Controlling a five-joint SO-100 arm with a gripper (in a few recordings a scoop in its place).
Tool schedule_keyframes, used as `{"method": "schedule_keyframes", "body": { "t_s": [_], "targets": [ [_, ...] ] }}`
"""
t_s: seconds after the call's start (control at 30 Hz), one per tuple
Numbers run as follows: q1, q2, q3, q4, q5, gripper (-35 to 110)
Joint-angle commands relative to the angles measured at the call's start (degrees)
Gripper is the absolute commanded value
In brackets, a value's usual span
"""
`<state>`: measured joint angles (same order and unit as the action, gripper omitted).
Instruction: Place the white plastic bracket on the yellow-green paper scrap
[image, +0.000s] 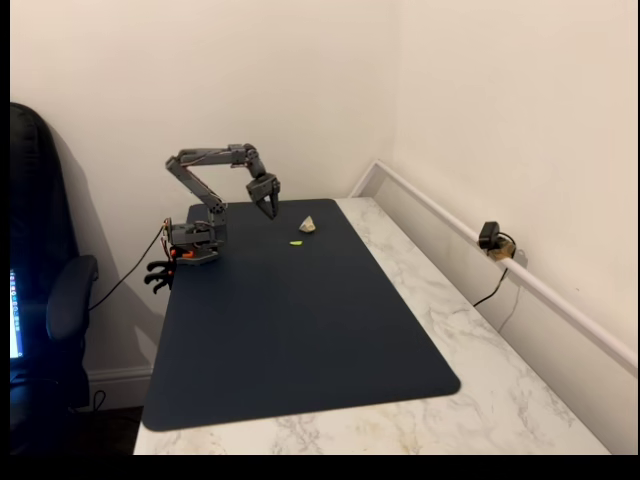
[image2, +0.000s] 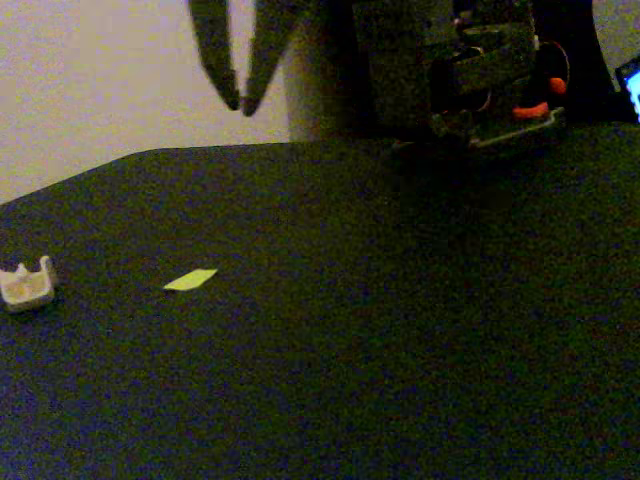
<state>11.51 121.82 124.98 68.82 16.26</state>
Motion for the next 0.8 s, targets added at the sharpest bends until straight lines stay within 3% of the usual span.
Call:
{"method": "schedule_keyframes", "body": {
  "t_s": [0.0, 0.37, 0.47, 0.6, 0.77],
  "targets": [
    [4.92, -3.78, -9.76, 5.10, 5.01, 0],
    [14.68, -14.33, -12.74, 4.92, 13.10, 0],
    [14.85, -16.35, -14.59, 3.69, 9.40, 21],
    [15.47, -20.65, -19.95, 2.81, 6.77, 14],
    [17.67, -27.95, -28.65, 5.54, 3.34, 22]
  ]
}}
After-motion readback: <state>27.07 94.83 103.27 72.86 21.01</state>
